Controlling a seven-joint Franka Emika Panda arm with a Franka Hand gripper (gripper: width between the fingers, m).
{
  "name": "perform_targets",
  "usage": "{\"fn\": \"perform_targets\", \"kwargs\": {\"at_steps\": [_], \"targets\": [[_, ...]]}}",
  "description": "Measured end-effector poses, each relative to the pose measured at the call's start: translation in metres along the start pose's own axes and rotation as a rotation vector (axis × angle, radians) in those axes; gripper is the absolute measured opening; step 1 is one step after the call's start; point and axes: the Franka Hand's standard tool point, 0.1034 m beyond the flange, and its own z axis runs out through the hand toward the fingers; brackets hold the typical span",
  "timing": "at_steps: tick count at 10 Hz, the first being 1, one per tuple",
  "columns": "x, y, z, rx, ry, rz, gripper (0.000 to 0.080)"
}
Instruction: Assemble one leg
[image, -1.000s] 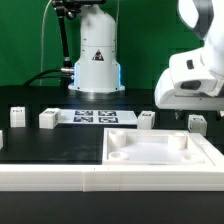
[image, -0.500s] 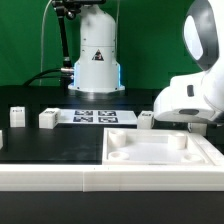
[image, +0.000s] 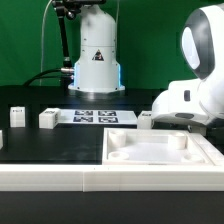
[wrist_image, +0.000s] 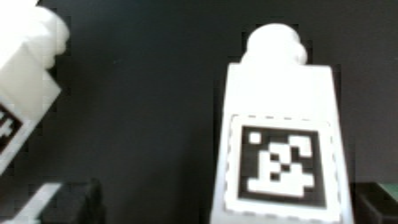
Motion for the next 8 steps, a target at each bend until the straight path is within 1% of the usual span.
{"fn": "perform_targets", "kwargs": {"at_steps": [1,2,3,4,5,8], "targets": [[0.0002,-0.0008,-0.0009,0.0,0.004,-0.001,0.0649],[0.0006,-0.0013,-0.0023,0.001,0.007,-0.002,0.0521],[0.0007,-0.0012,-0.0023,0.001,0.007,-0.001,0.0521],[0.0007,-0.0012,-0.0023,0.001,0.007,-0.001,0.0385],[0.0007,-0.0012,-0.0023,0.001,0.007,-0.001,0.0291],[0.0007,-0.0012,-0.0023,0.001,0.007,-0.001,0.0291]]}}
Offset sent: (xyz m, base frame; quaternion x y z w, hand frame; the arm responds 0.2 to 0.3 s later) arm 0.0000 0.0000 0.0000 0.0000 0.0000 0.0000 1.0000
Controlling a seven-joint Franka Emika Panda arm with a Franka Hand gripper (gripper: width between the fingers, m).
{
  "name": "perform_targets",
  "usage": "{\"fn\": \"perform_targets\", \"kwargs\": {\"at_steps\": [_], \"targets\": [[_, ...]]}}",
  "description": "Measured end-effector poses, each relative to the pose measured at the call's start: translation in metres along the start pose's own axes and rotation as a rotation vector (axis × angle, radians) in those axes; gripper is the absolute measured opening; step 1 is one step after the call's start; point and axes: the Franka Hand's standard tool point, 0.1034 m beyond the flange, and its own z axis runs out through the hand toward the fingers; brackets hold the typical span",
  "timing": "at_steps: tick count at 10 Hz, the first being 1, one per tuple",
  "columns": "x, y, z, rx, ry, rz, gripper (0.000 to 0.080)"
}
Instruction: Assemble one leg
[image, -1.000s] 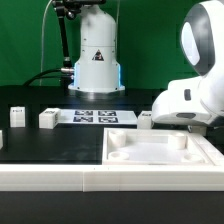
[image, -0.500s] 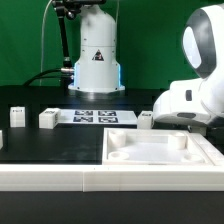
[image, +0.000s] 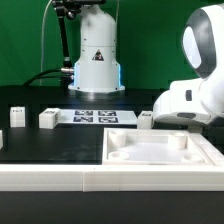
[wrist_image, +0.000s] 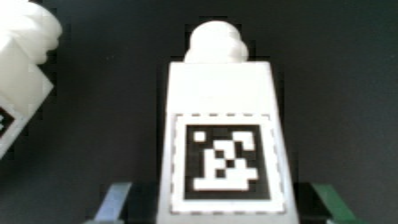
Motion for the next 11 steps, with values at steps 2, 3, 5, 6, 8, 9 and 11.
{"fn": "perform_targets", "kwargs": {"at_steps": [2,3,5,6,8,9,11], "targets": [[-0.001,0.002,-0.003,-0.009,0.001,-0.019,0.0291],[-0.007,0.007,-0.016,-0.028,0.015,-0.059,0.0291],[-0.023,0.02,-0.055,-0.005,0.053,-0.077,0.0291],[-0.029,0.026,-0.072,0.006,0.087,-0.07,0.0291],[-0.025,0.023,-0.068,0.01,0.122,-0.072,0.0292],[-0.02,0.021,-0.073,0.022,0.186,-0.073,0.0292],[-0.018,0.019,-0.077,0.049,0.352,-0.075,0.0292]]}}
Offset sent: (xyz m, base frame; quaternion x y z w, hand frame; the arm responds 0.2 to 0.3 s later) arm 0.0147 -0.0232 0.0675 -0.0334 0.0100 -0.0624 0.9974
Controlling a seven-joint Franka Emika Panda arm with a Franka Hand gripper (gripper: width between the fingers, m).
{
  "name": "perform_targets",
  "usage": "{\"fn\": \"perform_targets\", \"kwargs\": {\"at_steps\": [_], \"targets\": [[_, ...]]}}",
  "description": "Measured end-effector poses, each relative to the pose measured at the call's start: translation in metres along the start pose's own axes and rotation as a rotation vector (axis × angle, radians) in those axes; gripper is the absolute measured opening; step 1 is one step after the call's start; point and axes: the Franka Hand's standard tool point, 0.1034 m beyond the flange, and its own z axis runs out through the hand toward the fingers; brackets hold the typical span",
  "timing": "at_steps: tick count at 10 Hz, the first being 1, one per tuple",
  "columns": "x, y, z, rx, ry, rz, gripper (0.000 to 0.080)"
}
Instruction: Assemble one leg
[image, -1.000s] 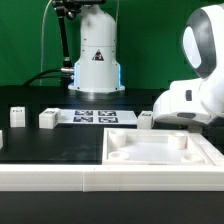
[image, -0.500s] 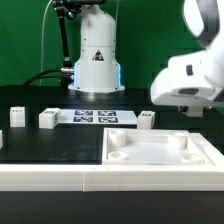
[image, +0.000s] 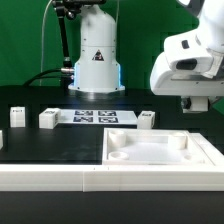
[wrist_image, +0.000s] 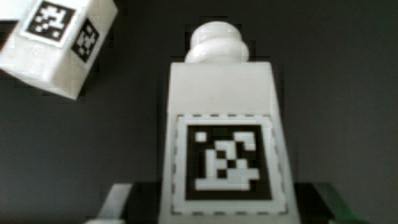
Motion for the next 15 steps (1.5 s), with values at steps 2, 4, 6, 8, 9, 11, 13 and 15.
{"fn": "perform_targets", "kwargs": {"at_steps": [2,4,6,8,9,11,13,15], "targets": [[0.012,0.014,-0.014,-0.02,0.108,-0.03,0.0292],[0.008,0.03,-0.043,-0.023,0.238,-0.053,0.0292],[0.01,0.041,-0.059,-0.011,0.35,-0.063,0.0292],[0.012,0.043,-0.062,0.011,0.501,-0.064,0.0292],[0.013,0.041,-0.062,0.018,0.55,-0.07,0.0292],[0.019,0.039,-0.063,0.036,0.671,-0.087,0.0292],[0.035,0.044,-0.084,0.042,0.818,-0.126,0.0292],[0.048,0.053,-0.099,0.027,0.931,-0.174,0.0292]]}}
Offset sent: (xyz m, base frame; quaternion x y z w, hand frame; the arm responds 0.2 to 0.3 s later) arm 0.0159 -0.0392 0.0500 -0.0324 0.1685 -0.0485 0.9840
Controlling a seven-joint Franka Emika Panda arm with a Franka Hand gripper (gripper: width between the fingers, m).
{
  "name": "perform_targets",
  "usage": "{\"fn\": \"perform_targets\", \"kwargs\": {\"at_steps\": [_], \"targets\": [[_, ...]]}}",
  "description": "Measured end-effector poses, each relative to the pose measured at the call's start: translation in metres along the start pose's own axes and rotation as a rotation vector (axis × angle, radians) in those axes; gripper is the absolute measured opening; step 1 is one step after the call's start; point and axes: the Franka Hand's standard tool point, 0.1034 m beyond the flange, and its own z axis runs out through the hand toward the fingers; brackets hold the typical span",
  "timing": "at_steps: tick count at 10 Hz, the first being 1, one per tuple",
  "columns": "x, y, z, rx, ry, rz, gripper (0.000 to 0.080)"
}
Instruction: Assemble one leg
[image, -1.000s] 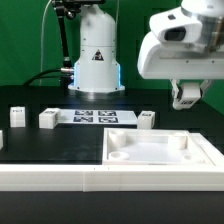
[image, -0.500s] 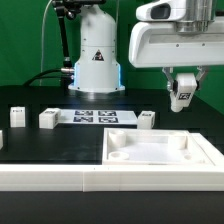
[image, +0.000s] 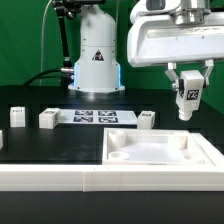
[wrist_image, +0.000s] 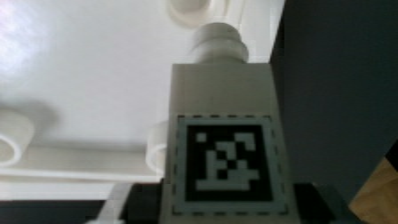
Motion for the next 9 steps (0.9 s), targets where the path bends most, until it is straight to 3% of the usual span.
{"fn": "perform_targets", "kwargs": {"at_steps": [1,2,5,6,9], "targets": [[0.01,0.001,-0.003,0.001,0.104,0.002,0.0292],[0.007,0.0,-0.001,0.004,0.165,-0.002,0.0292],[0.007,0.003,0.002,0.0,0.168,-0.011,0.0292],[0.022,0.011,0.001,-0.009,0.169,-0.024,0.0292],[0.061,0.021,0.022,-0.014,0.189,-0.049,0.0292]]}}
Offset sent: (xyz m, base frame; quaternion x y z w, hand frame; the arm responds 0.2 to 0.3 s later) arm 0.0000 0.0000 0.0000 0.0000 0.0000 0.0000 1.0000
